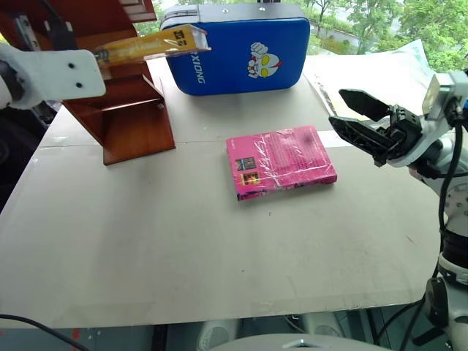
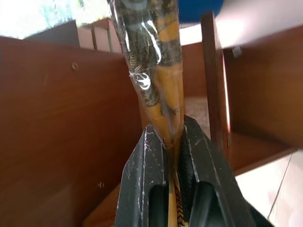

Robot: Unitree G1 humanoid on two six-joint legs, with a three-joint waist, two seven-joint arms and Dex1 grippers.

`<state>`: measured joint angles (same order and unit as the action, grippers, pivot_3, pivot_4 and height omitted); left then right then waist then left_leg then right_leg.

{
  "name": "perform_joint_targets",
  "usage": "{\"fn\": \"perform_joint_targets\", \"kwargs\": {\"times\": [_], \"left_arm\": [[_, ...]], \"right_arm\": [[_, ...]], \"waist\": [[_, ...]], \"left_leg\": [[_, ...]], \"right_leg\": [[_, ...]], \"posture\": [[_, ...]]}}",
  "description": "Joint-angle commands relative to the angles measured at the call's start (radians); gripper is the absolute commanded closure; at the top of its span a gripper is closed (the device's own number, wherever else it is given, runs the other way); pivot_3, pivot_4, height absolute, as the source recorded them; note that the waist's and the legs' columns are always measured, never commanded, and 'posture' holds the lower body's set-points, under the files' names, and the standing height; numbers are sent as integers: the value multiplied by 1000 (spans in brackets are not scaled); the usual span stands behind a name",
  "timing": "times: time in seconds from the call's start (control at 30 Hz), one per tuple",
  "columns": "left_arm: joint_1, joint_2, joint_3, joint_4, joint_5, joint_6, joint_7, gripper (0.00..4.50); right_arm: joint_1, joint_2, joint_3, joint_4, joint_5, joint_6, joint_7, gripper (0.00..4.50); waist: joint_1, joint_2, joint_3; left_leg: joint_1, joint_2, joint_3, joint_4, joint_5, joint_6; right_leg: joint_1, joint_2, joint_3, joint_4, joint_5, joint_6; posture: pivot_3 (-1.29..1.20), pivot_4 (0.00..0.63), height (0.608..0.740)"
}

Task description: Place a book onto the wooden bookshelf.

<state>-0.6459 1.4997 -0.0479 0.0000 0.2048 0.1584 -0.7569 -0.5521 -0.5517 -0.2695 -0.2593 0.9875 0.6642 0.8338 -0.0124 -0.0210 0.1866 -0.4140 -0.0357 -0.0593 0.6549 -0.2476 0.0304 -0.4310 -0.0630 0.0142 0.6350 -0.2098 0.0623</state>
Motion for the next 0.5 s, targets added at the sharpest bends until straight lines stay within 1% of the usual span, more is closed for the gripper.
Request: {"fn": "perform_joint_targets", "kwargs": {"times": [0.03,0.17,0.37,0.5], "left_arm": [[-36,-20,31,40,60,-24,22,4391],[-34,-23,47,97,88,-47,5,4391],[26,13,67,153,130,-1,-22,4391],[28,4,71,157,146,19,-21,4391]], "right_arm": [[-25,2,-2,-34,13,-4,-27,0],[-38,2,9,-50,-32,-30,-72,0],[-41,-9,20,-75,-92,-39,-127,0],[-39,-11,28,-75,-131,-45,-146,0]], "waist": [[0,0,0],[-5,0,0],[-15,0,0],[-26,0,0]], "left_leg": [[0,0,1,0,0,0],[0,0,1,1,0,0],[1,0,0,3,0,0],[0,0,0,6,0,0]], "right_leg": [[-1,0,0,2,0,0],[-4,0,1,8,0,0],[-4,1,2,11,0,0],[-4,1,3,12,0,0]], "posture": [[0,150,740],[0,150,740],[0,150,740],[0,150,740]]}}
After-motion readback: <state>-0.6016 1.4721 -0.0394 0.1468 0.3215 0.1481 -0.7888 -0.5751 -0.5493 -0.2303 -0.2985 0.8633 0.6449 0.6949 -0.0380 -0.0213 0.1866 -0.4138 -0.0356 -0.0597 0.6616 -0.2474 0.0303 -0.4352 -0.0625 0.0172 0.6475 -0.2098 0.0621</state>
